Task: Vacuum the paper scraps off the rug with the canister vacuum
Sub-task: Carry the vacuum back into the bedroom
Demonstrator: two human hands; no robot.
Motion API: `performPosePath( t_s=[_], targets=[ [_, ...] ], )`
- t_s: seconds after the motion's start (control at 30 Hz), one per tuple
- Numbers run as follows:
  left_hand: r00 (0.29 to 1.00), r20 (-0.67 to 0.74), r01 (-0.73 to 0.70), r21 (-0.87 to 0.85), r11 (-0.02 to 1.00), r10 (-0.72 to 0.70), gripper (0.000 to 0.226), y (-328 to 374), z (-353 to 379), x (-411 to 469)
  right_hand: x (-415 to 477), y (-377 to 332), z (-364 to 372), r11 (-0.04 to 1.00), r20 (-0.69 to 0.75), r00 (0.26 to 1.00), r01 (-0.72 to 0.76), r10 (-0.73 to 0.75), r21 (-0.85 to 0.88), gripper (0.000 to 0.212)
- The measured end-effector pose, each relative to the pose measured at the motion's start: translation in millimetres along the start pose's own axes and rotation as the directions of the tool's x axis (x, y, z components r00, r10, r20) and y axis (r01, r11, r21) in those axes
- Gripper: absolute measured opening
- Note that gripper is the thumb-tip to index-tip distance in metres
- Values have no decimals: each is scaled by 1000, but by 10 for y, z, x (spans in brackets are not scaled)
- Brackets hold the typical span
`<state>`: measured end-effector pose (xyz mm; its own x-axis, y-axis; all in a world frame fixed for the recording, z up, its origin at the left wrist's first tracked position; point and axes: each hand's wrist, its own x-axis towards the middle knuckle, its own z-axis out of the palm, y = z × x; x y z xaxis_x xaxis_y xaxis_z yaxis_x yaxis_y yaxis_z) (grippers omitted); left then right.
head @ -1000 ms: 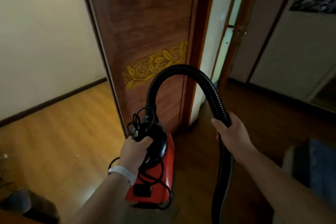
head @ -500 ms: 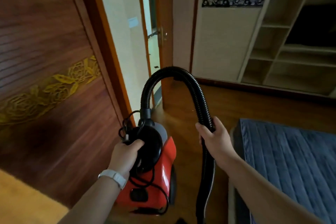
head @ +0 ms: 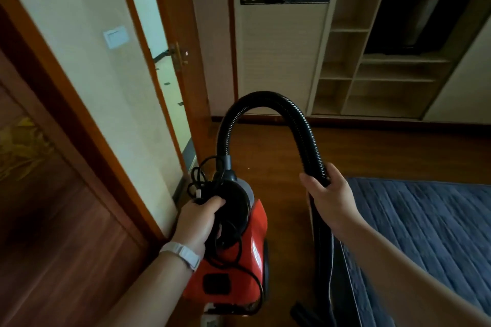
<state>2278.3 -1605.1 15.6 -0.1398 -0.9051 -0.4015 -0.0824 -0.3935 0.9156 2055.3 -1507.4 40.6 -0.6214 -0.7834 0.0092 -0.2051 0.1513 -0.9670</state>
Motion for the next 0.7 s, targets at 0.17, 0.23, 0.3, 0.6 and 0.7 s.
performPosePath(
  t_s=[0.17, 0.23, 0.3, 0.6, 0.7],
  targets=[
    [991, 134, 8, 52, 999, -15, 21, 349, 198, 1197, 846, -38, 311, 998, -150, 988, -49, 43, -35, 14],
    [984, 179, -4, 84, 996, -12, 25, 552, 263, 1640, 1157, -102, 449, 997, -199, 979, -59, 49, -45, 13],
    [975, 224, -38, 123, 992, 10, 28, 781, 355, 2058, 1450, -201, 538, 997, -261, 965, -52, 35, -61, 10],
    [942, 318, -178, 200, 963, 108, 27, 1544, 993, 3260, 2583, -324, 579, 999, -455, 890, -13, -10, -48, 9],
    [935, 339, -184, 224, 957, 100, 26, 1645, 1321, 3621, 3036, -195, 541, 1000, -455, 890, -14, 6, -14, 8]
  ],
)
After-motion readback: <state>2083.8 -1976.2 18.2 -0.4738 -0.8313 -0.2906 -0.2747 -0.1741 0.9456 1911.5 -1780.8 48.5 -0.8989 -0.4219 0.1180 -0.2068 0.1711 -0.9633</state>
